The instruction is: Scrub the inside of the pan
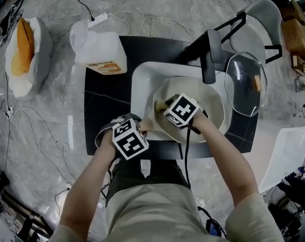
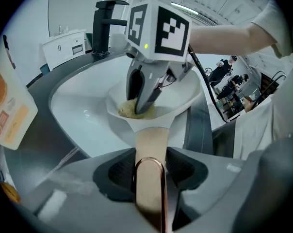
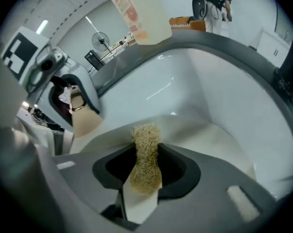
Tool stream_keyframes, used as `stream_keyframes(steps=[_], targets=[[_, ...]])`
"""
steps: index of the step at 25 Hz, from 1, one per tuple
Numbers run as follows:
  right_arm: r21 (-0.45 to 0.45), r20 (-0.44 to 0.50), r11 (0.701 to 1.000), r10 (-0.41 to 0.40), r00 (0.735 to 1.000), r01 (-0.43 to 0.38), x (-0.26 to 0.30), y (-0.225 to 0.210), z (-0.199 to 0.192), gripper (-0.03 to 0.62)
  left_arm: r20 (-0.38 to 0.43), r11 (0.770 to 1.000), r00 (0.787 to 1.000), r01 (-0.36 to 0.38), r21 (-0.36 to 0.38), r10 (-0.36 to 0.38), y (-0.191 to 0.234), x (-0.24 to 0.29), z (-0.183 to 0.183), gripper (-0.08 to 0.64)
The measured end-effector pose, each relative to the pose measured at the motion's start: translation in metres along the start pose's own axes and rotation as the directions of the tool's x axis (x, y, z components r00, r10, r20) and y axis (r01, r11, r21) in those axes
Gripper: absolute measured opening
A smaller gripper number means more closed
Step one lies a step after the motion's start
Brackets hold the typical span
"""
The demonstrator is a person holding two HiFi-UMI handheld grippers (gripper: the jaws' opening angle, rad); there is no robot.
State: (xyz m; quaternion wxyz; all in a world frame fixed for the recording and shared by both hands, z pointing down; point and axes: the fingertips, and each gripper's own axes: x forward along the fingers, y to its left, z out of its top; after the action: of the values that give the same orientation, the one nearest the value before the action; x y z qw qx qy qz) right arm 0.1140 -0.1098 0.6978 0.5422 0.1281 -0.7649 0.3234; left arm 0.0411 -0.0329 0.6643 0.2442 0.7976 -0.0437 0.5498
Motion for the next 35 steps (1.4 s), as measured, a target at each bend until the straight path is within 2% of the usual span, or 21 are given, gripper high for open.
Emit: stream_keyframes(steps=[3, 5, 7, 10, 14, 17, 20, 24, 27, 29, 32, 35], targets=[[0.003, 0.058, 0.989, -0.145, 0.988, 0.145, 0.01, -0.033, 0.009, 0.146, 0.002, 1.0, 1.0, -0.004, 0.001, 0.004, 0.001, -0.001, 0.0, 0.199], [-0.01, 0.074, 0.97, -0.242, 0.968, 0.243, 0.014, -0.055, 0.01, 0.147, 0.004, 1.0, 1.0, -0.005, 0.003, 0.005, 0.001, -0.001, 0.0, 0.199], [-0.033, 0.079, 0.929, -0.365, 0.928, 0.368, 0.013, -0.08, 0.004, 0.149, 0.003, 1.0, 1.0, -0.005, 0.005, 0.005, 0.001, -0.001, 0.0, 0.199], [-0.048, 0.06, 0.846, -0.529, 0.847, 0.532, 0.004, -0.12, -0.015, 0.147, 0.002, 1.0, 1.0, -0.006, 0.006, 0.006, 0.002, -0.001, 0.0, 0.199], [-0.159, -0.043, 0.762, -0.64, 0.767, 0.627, -0.016, -0.154, -0.049, 0.149, 0.006, 1.0, 1.0, -0.001, 0.002, 0.001, 0.002, 0.0, 0.0, 0.199], [-0.211, -0.145, 0.739, -0.671, 0.727, 0.64, -0.036, -0.164, -0.078, 0.147, 0.005, 1.0, 1.0, -0.002, -0.002, 0.002, 0.002, 0.0, 0.0, 0.199], [-0.237, -0.272, 0.769, -0.639, 0.719, 0.594, -0.053, -0.159, -0.107, 0.147, 0.012, 1.0, 1.0, 0.001, -0.01, -0.001, 0.002, 0.0, 0.001, 0.199], [-0.242, -0.432, 0.853, -0.522, 0.735, 0.463, -0.064, -0.127, -0.141, 0.144, 0.014, 1.0, 1.0, 0.004, -0.012, -0.004, 0.001, 0.0, 0.001, 0.199], [-0.151, -0.509, 0.923, -0.379, 0.773, 0.353, -0.072, -0.094, -0.155, 0.144, 0.012, 1.0, 1.0, 0.002, -0.012, -0.001, 0.001, 0.0, 0.001, 0.199], [-0.089, -0.532, 0.959, -0.275, 0.801, 0.27, -0.073, -0.07, -0.159, 0.144, 0.014, 1.0, 1.0, 0.001, -0.011, -0.001, 0.0, 0.0, 0.002, 0.199], [-0.032, -0.525, 0.986, -0.156, 0.837, 0.163, -0.068, -0.037, -0.156, 0.144, 0.016, 1.0, 1.0, 0.0, -0.012, 0.0, 0.0, 0.0, 0.004, 0.199], [0.044, -0.469, 0.997, -0.04, 0.882, 0.069, -0.057, -0.005, -0.141, 0.146, 0.021, 1.0, 1.0, -0.002, -0.013, 0.002, 0.001, 0.0, 0.006, 0.199]])
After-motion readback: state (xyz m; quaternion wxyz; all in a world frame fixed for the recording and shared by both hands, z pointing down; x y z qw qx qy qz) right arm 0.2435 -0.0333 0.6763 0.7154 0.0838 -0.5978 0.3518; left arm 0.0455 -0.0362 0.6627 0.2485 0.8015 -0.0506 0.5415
